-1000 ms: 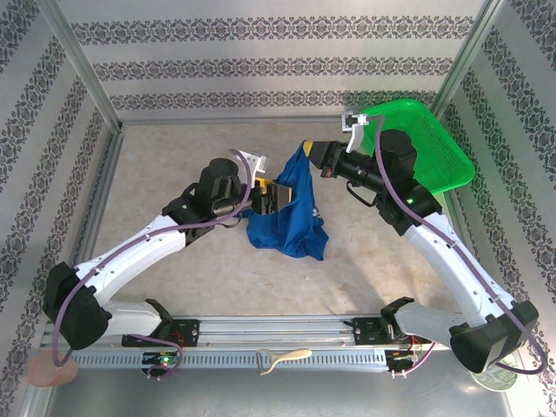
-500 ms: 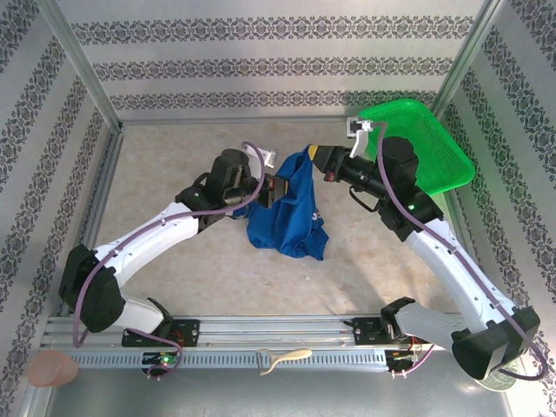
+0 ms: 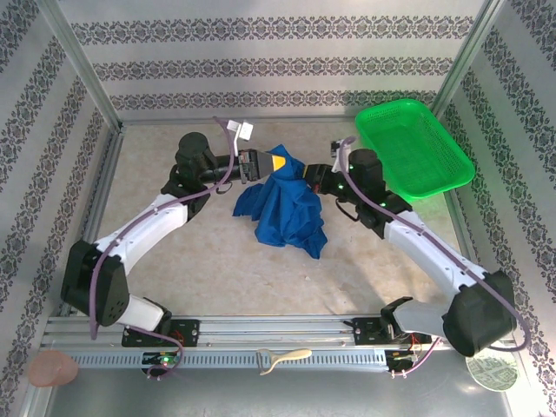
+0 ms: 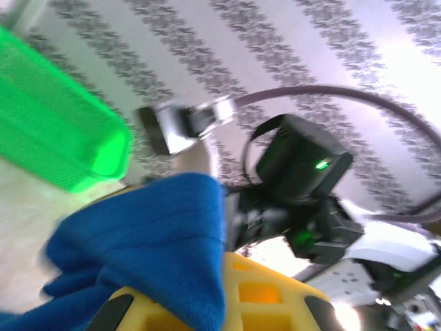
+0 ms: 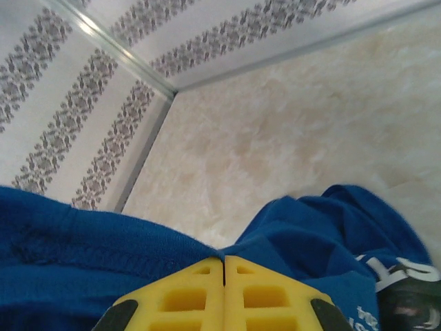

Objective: Fold the inside-out t-shirt

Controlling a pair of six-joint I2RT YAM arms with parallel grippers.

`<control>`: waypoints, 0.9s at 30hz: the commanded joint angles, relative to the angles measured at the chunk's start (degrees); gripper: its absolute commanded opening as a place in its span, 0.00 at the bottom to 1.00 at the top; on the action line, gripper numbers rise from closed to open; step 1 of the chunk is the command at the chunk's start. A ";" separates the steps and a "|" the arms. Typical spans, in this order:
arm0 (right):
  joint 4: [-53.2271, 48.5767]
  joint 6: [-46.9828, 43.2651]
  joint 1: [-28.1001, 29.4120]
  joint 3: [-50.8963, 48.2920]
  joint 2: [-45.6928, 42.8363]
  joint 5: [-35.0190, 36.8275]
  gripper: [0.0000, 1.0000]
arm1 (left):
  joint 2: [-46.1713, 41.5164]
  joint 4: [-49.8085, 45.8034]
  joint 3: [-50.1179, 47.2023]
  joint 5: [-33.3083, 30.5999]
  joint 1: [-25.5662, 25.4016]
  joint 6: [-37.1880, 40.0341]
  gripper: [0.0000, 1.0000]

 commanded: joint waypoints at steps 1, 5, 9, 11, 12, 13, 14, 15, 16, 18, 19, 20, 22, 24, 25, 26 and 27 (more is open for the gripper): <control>3.27 0.60 1.99 -0.02 1.95 1.11 0.00 | 4.06 29.55 -0.11 5.78 0.31 -20.02 0.00; 1.92 0.25 0.58 0.34 -0.01 -1.61 0.21 | 7.60 37.89 0.46 5.15 0.85 -26.56 0.11; -2.64 0.16 -2.96 0.35 -8.62 -1.35 0.56 | 5.75 31.04 -1.03 4.61 1.00 -20.28 0.16; -4.38 -0.06 -4.15 0.68 -12.79 -1.77 0.56 | 4.41 26.58 -1.71 4.29 1.03 -16.44 0.15; -5.10 -0.45 -4.46 1.33 -14.32 -2.66 0.56 | 3.95 25.03 -1.93 4.19 1.03 -15.31 0.10; -5.42 -0.75 -4.51 2.18 -15.29 -3.92 0.56 | 3.76 24.22 -1.87 4.28 1.03 -14.69 0.04; -5.25 -0.78 -4.46 2.83 -15.60 -5.38 0.56 | 3.79 24.06 -1.96 4.36 1.03 -14.58 0.02; -4.60 -0.67 -4.37 3.54 -15.50 -7.73 0.56 | 3.80 24.19 -1.84 4.45 1.03 -14.64 0.00; -3.60 -0.48 -4.12 4.32 -14.96 -9.92 0.57 | 3.85 24.22 -1.89 4.65 0.96 -14.68 0.00; -2.15 -0.66 -3.06 5.70 -13.65 -12.63 0.57 | 3.96 24.39 -1.83 4.70 1.03 -14.84 0.00; -1.58 -1.09 -2.00 6.49 -12.77 -13.55 0.58 | 3.94 24.48 -1.83 4.57 1.00 -14.96 0.00; -1.25 -1.60 -0.99 7.08 -11.94 -14.05 0.58 | 3.89 24.43 -1.82 4.55 1.03 -14.98 0.00; -1.11 -2.84 1.28 8.60 -9.93 -14.65 0.57 | 3.82 24.31 -1.81 4.45 1.03 -15.01 0.00; -1.13 -3.70 2.79 9.62 -8.06 -14.57 0.58 | 3.81 24.14 -1.67 4.38 1.03 -14.98 0.00; -1.13 -3.87 3.24 9.86 -7.39 -14.48 0.58 | 3.68 24.05 -1.71 4.30 1.03 -14.98 0.00; -1.13 -3.97 3.38 9.97 -6.91 -14.35 0.58 | 3.59 24.11 -1.68 4.28 1.00 -14.99 0.00; -0.97 -3.96 3.47 9.89 -6.49 -14.35 0.57 | 3.57 24.00 -1.72 4.21 1.03 -14.97 0.00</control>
